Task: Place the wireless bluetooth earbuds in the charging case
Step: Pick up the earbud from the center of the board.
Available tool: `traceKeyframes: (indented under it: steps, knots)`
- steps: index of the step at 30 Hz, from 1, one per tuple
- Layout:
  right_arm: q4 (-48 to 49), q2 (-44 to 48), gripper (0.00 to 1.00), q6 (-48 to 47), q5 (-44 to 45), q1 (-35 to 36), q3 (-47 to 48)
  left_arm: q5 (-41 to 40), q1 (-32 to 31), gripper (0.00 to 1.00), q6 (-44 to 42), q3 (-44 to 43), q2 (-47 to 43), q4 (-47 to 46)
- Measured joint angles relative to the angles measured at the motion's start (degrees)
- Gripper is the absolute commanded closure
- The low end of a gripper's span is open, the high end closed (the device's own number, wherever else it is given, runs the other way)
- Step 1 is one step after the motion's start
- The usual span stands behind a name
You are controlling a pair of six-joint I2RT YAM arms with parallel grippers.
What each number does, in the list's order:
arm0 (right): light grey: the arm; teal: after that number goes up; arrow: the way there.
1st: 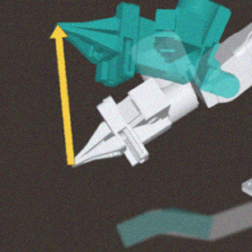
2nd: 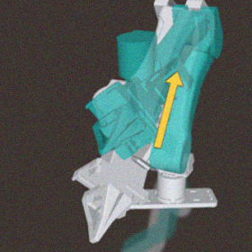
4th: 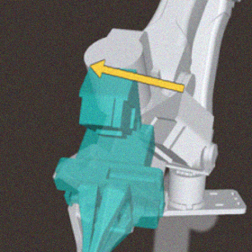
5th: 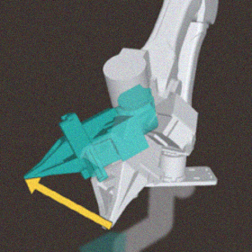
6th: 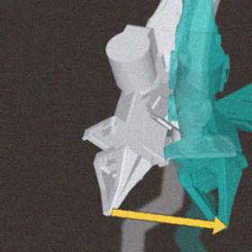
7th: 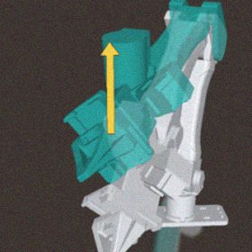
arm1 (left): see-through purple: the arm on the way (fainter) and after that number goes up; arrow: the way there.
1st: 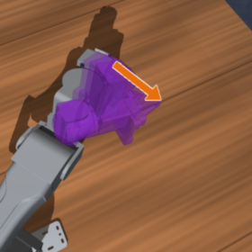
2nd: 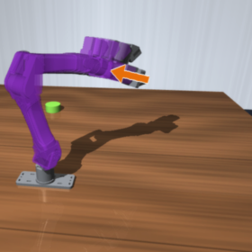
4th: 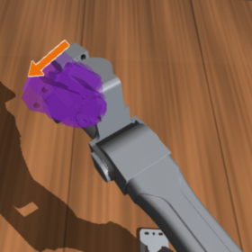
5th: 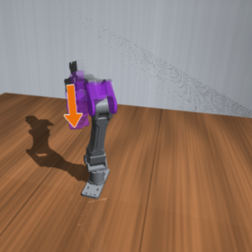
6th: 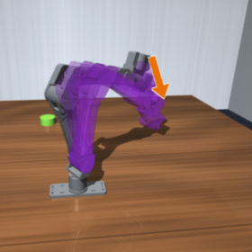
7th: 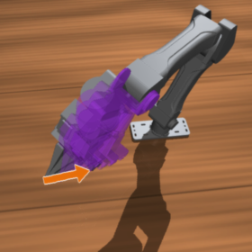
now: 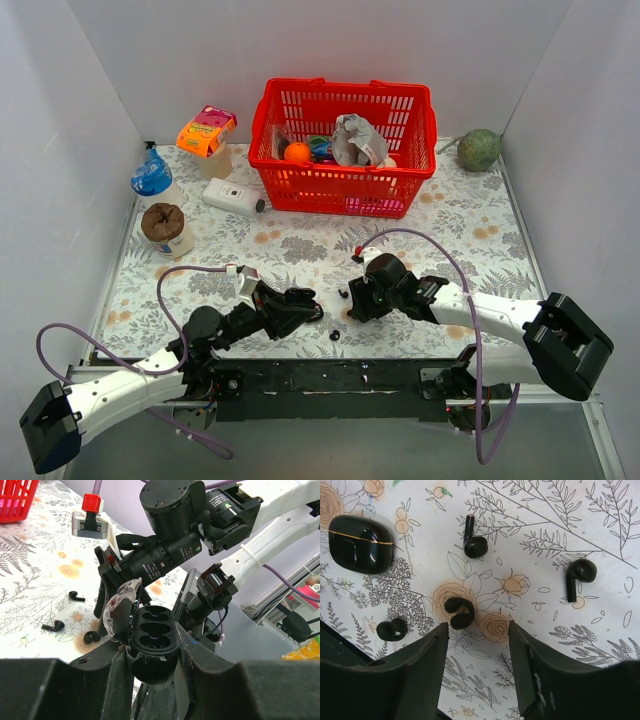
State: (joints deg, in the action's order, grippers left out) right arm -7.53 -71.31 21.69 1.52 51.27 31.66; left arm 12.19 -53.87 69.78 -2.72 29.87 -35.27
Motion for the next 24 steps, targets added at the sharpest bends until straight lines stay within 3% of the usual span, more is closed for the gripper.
traceKeyframes:
  steps: [24]
  knots:
    - [1.38,-4.20,0.48,3.10,0.26,-2.47,1.07,-0.02,-0.26,1.00,-0.37,-0.02,-1.77,1.88]
